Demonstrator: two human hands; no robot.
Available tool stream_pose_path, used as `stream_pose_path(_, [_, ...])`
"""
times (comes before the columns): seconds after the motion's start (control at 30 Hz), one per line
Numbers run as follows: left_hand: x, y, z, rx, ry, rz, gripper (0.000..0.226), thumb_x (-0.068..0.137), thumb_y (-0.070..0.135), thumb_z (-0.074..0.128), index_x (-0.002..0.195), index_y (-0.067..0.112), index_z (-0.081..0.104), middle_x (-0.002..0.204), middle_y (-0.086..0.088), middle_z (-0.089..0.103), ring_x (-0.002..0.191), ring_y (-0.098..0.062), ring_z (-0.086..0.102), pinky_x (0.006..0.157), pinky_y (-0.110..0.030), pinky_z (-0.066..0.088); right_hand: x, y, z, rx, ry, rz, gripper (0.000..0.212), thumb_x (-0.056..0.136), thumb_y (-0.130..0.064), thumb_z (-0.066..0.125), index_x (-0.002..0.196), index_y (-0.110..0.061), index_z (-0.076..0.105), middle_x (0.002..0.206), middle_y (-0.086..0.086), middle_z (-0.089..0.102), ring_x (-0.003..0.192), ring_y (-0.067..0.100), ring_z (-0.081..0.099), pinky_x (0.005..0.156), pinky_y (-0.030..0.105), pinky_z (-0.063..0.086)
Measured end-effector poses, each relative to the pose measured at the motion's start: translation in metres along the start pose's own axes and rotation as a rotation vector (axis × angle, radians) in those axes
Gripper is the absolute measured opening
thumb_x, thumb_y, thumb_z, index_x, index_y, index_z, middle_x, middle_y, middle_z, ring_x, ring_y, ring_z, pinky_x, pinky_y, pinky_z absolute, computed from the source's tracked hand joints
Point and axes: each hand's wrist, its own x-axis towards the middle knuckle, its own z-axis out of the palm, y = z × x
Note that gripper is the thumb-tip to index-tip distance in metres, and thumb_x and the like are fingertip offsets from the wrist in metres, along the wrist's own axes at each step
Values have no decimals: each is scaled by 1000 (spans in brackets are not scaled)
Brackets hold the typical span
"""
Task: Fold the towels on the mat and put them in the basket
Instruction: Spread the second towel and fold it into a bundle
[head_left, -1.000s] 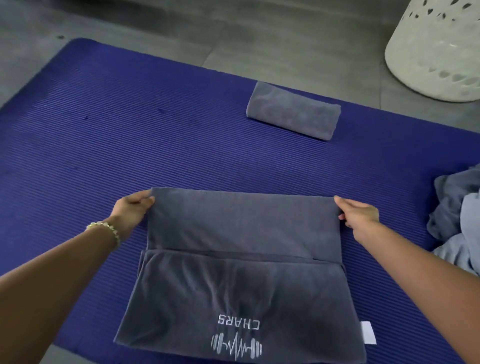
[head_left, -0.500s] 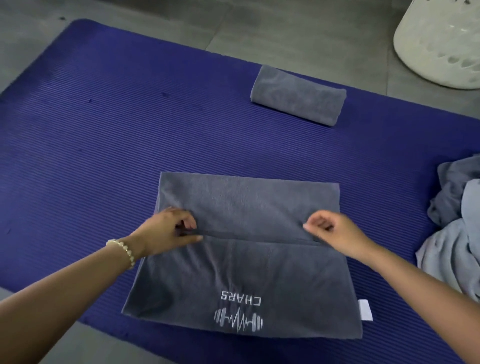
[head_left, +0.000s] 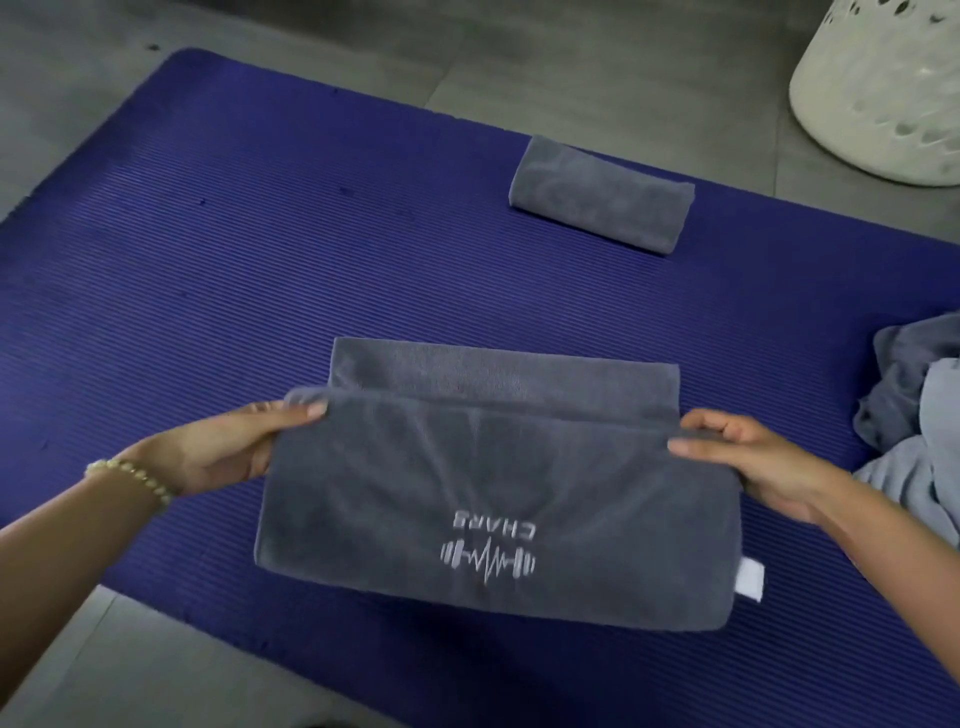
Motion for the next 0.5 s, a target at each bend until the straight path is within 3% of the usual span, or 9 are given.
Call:
stream_pose_path(0.1, [34, 1, 6, -199, 362, 175, 44, 91, 41, 56, 123, 11, 62, 116, -6, 68, 98, -18, 68, 73, -25, 55, 26, -7, 2, 220, 309, -113, 88, 13, -52, 94, 91, -25, 64, 80, -1, 73, 63, 8, 68, 53, 19, 54])
stream_pose_path(0.17, [58, -10, 9, -173, 626, 169, 34, 94, 33, 56, 116, 9, 62, 109, -9, 67, 83, -16, 64, 62, -20, 55, 43, 1, 6, 297, 461, -124, 99, 20, -53, 93, 109, -24, 59, 92, 1, 72, 71, 10, 70, 58, 24, 55])
stream_pose_path(0.23, [75, -26, 11, -8, 835, 95, 27, 89, 35, 65, 101, 11, 67, 97, -8, 67, 77, -17, 60, 64, -24, 52, 49, 12, 17, 235, 565, -61, 82, 55, -44, 88, 123, -16, 54, 109, 5, 68, 88, 15, 68, 73, 32, 55])
stream_pose_path(0.3, [80, -33, 15, 160, 946, 85, 26, 88, 36, 65, 95, 11, 68, 86, -2, 66, 76, -16, 59, 74, -30, 49, 53, 23, 25, 116, 683, -10, 51, 79, -30, 76, 122, -10, 56, 107, 3, 67, 90, 15, 65, 75, 28, 52])
stream_pose_path(0.4, [74, -28, 25, 297, 988, 226, 21, 93, 30, 59, 89, 9, 63, 75, 2, 61, 67, -11, 55, 66, -24, 46, 56, 28, 34, -108, 796, -109, 27, 89, -29, 65, 104, -7, 64, 96, 13, 69, 90, 29, 66, 77, 38, 55])
stream_pose_path(0.5, [72, -26, 28, 264, 1041, 371, 20, 96, 28, 54, 86, 10, 57, 75, 3, 58, 67, -10, 52, 62, -19, 39, 52, 22, 33, -164, 870, -260, 19, 94, -28, 59, 93, -9, 62, 91, 13, 67, 80, 25, 62, 71, 28, 50])
